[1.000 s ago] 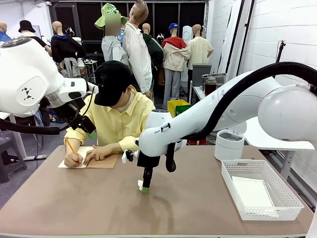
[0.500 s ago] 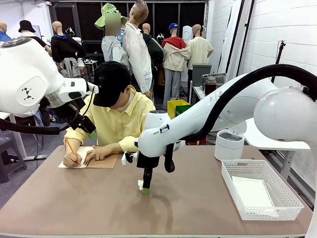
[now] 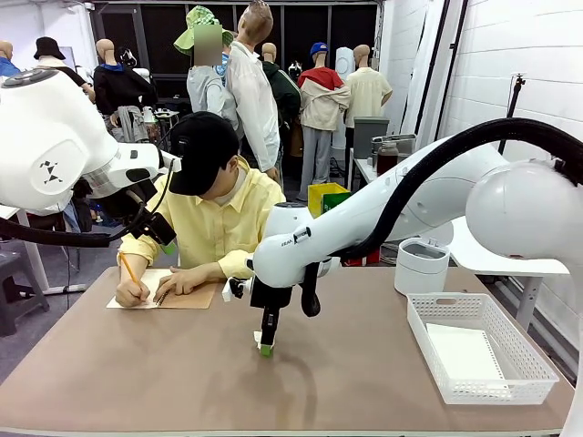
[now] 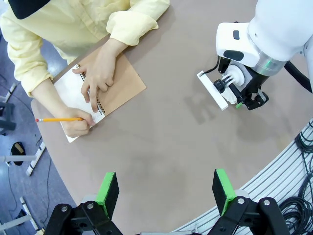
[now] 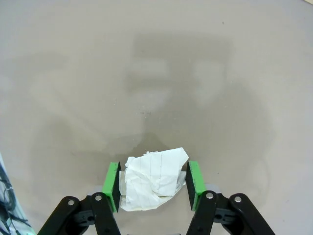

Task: Sort the paper based on its condition.
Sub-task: If a person hands you a paper, place it in the Organizing basket , and if it's crumpled, put it in the Trash can.

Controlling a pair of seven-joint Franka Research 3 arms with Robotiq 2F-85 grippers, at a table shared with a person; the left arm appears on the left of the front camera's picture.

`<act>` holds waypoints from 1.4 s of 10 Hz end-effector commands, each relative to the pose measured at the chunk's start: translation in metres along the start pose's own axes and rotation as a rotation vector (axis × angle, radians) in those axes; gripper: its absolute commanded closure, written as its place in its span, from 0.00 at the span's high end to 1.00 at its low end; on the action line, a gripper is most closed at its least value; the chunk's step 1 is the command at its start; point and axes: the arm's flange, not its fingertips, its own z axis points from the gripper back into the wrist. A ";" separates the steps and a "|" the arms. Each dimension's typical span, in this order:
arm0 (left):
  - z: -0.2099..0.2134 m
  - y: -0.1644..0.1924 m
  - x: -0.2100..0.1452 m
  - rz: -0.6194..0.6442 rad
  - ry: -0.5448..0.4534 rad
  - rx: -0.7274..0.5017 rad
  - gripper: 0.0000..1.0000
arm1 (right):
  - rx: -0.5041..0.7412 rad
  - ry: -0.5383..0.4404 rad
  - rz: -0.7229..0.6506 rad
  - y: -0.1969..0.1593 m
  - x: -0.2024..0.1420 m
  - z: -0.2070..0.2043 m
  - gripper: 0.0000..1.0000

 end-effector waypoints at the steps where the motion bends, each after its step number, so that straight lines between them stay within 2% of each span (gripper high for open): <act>1: -0.001 0.001 -0.001 0.002 -0.010 -0.003 1.00 | 0.027 -0.009 -0.024 -0.003 0.004 0.001 0.34; 7: -0.001 0.001 -0.001 0.002 -0.010 -0.003 1.00 | 0.017 0.005 -0.085 -0.006 -0.020 0.027 0.34; 10: -0.001 0.001 -0.001 0.002 -0.010 -0.003 1.00 | -0.086 0.102 -0.165 -0.020 -0.050 0.102 0.34; 14: -0.001 0.001 -0.001 0.002 -0.010 -0.003 1.00 | -0.123 0.195 -0.251 -0.058 -0.098 0.182 0.34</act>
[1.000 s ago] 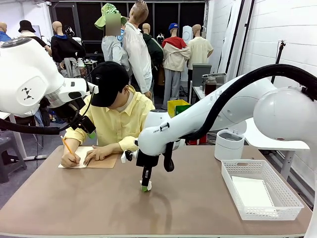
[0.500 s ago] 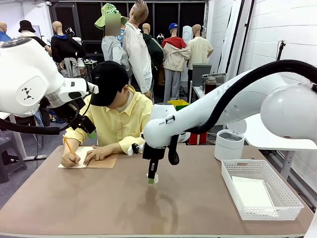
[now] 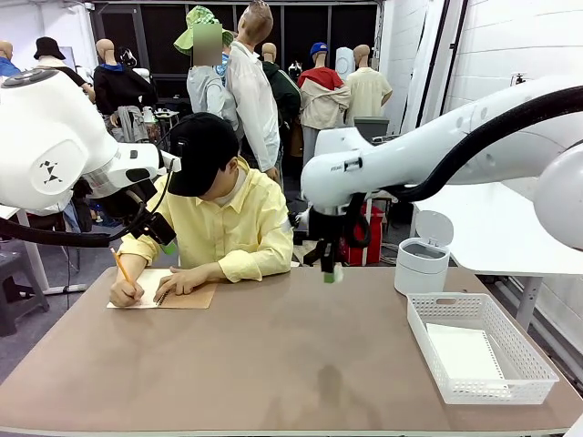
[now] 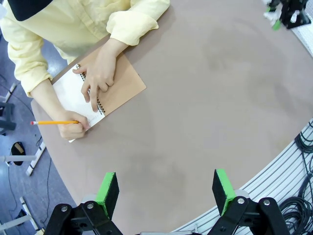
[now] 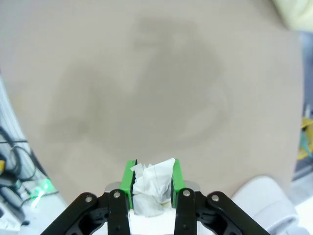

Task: Sort the paper based on its condition.
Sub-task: If a person hands you a paper, place it in the Organizing basket , and if it's crumpled, put it in the Trash can.

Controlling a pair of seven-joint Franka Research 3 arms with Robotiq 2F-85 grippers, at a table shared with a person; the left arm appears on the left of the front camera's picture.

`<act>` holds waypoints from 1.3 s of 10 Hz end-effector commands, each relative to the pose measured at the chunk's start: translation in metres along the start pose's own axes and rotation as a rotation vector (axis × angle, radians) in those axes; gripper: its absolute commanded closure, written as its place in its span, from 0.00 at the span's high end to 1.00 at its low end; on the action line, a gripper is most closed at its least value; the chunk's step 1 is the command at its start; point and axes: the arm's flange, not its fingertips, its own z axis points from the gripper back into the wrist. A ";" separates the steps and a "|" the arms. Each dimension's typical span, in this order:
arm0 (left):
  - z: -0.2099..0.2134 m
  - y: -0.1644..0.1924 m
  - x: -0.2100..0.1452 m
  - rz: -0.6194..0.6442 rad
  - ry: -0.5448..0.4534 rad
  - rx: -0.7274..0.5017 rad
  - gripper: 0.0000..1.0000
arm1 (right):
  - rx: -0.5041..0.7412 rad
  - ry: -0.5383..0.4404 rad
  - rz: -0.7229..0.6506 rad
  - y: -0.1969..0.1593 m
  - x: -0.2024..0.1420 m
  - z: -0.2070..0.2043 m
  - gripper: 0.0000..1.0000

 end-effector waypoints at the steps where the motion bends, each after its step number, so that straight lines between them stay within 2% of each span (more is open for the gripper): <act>1: -0.001 0.001 -0.001 0.001 -0.009 -0.004 1.00 | -0.024 0.044 -0.015 -0.019 -0.003 0.013 0.34; 3: -0.001 0.001 -0.001 0.001 -0.009 -0.004 1.00 | -0.067 -0.004 -0.022 -0.009 -0.007 0.025 0.34; 4: -0.001 0.001 -0.001 0.001 -0.009 -0.004 1.00 | -0.025 0.017 -0.027 -0.020 -0.014 0.019 0.34; 9: -0.001 0.001 -0.001 0.001 -0.009 -0.004 1.00 | -0.029 0.012 -0.025 -0.020 -0.011 0.021 0.34; 13: -0.001 0.001 -0.001 0.001 -0.009 -0.004 1.00 | -0.137 0.003 -0.123 -0.047 -0.057 0.034 0.34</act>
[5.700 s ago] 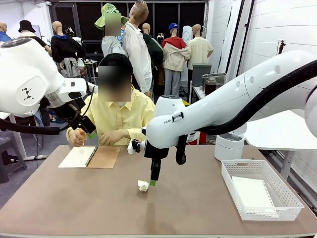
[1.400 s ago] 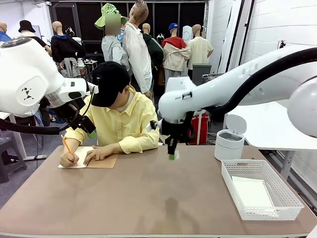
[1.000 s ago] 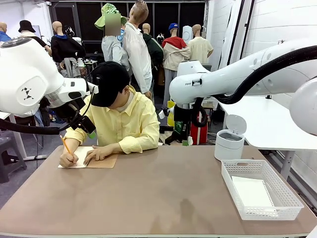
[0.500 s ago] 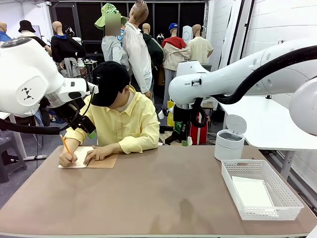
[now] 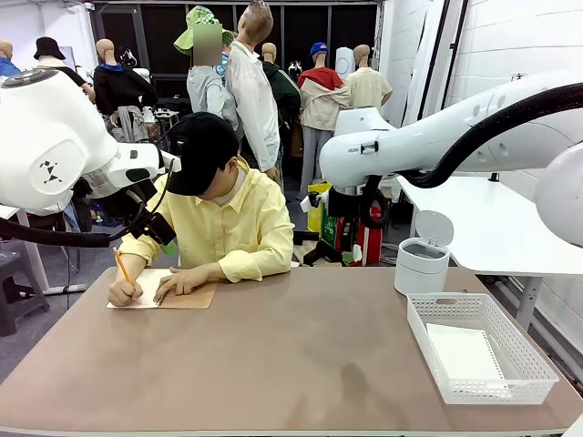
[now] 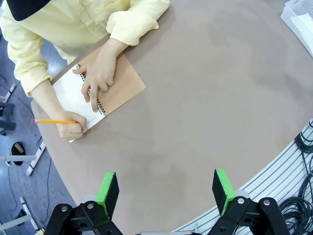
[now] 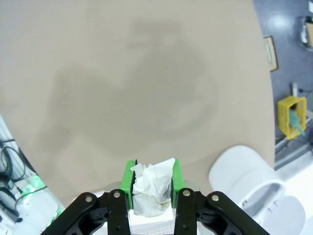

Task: Sort the paper based on its condition.
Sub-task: If a person hands you a paper, place it in the Organizing basket , and if it's crumpled, put it in the Trash can.

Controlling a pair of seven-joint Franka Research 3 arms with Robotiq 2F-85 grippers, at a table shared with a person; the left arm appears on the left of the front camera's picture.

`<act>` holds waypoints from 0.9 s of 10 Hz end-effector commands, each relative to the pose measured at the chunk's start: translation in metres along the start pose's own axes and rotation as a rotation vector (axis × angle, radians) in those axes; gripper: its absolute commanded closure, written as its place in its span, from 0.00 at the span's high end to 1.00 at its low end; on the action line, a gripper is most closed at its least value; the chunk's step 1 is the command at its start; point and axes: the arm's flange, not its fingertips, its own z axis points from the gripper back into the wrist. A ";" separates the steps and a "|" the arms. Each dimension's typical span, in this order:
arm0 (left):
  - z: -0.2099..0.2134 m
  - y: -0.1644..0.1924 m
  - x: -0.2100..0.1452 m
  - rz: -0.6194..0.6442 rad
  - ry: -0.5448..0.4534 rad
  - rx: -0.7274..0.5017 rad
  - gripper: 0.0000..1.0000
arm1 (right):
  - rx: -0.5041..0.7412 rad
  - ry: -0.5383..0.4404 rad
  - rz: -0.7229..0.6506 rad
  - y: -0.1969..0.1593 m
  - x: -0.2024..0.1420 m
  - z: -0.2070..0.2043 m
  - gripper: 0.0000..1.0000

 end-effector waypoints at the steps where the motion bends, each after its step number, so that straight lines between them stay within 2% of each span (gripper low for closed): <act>1: -0.001 0.001 -0.001 0.001 -0.009 -0.004 1.00 | -0.099 0.002 -0.066 -0.009 -0.026 0.001 0.34; 6: -0.001 0.001 -0.001 0.001 -0.009 -0.004 1.00 | -0.253 0.011 -0.134 -0.054 -0.076 0.004 0.34; 9: -0.001 0.001 -0.001 0.001 -0.009 -0.004 1.00 | -0.275 0.015 -0.175 -0.074 -0.096 0.000 0.34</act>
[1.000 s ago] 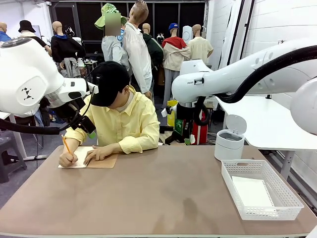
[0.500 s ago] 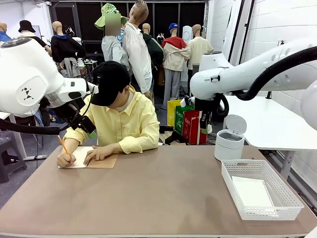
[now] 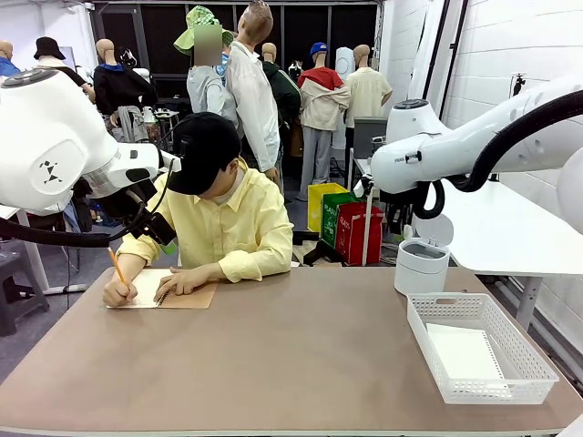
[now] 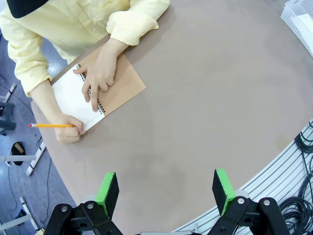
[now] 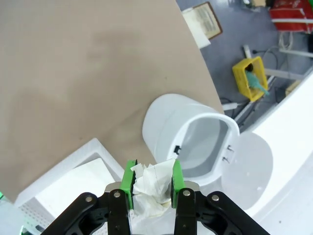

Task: Sort the paper based on its condition.
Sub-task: If a person hands you a paper, place it in the Organizing basket , and if it's crumpled, put it in the Trash can.

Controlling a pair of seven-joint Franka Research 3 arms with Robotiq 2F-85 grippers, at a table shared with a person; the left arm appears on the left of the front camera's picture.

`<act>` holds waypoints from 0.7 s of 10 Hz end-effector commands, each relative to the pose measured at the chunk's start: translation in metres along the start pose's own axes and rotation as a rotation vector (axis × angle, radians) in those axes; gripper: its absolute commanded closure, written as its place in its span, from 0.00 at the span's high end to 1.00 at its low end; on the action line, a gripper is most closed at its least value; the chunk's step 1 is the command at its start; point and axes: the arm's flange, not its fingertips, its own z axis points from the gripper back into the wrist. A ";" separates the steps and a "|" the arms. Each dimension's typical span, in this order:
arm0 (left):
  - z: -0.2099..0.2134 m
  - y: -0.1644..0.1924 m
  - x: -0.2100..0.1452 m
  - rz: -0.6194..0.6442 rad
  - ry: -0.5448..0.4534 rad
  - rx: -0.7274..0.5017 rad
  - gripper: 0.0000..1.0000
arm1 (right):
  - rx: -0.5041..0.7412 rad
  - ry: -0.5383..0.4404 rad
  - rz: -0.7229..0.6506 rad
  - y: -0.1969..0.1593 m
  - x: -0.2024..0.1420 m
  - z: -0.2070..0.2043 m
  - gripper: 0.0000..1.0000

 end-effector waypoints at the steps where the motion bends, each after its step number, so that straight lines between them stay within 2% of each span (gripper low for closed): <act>1: -0.001 0.001 -0.001 0.001 -0.009 -0.004 1.00 | -0.045 0.016 -0.045 -0.006 -0.011 -0.007 0.34; 7: -0.001 0.001 -0.001 0.001 -0.009 -0.004 1.00 | -0.079 0.015 -0.098 -0.042 -0.030 -0.041 0.34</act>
